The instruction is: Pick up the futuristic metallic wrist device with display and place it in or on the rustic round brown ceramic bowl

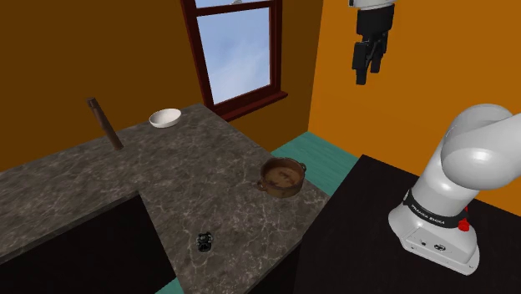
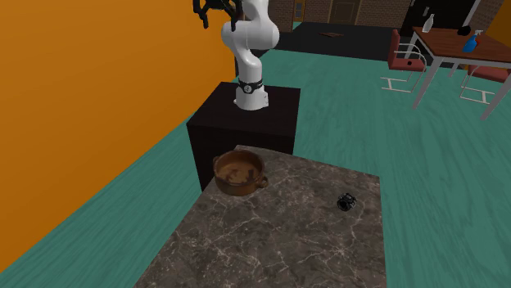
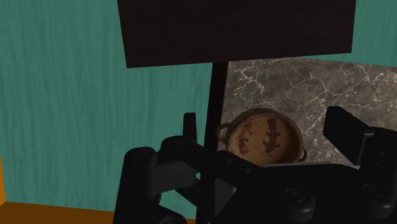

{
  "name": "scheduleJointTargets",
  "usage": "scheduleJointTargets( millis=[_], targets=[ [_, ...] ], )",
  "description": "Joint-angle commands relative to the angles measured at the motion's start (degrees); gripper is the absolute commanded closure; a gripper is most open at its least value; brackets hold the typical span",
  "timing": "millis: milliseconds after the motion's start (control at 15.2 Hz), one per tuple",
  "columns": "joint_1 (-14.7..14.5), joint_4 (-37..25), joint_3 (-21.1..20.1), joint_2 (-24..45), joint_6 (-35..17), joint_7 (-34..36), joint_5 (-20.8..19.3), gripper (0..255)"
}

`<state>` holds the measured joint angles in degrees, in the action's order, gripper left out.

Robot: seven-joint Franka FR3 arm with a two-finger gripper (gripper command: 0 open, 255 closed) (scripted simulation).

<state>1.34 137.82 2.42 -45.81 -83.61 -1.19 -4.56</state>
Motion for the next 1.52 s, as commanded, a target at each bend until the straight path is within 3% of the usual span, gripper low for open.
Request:
scheduleJointTargets(
  millis=[0, 726, 1452],
  targets=[
    [0.00, 0.00, 0.00, 0.00, 0.00, 0.00, 0.00, 0],
    [-4.32, 10.19, -10.42, 5.79, -17.68, 13.03, 9.19, 0],
    [-7.38, 10.40, -21.57, 23.39, -38.03, 25.78, 14.23, 0]
  ],
)
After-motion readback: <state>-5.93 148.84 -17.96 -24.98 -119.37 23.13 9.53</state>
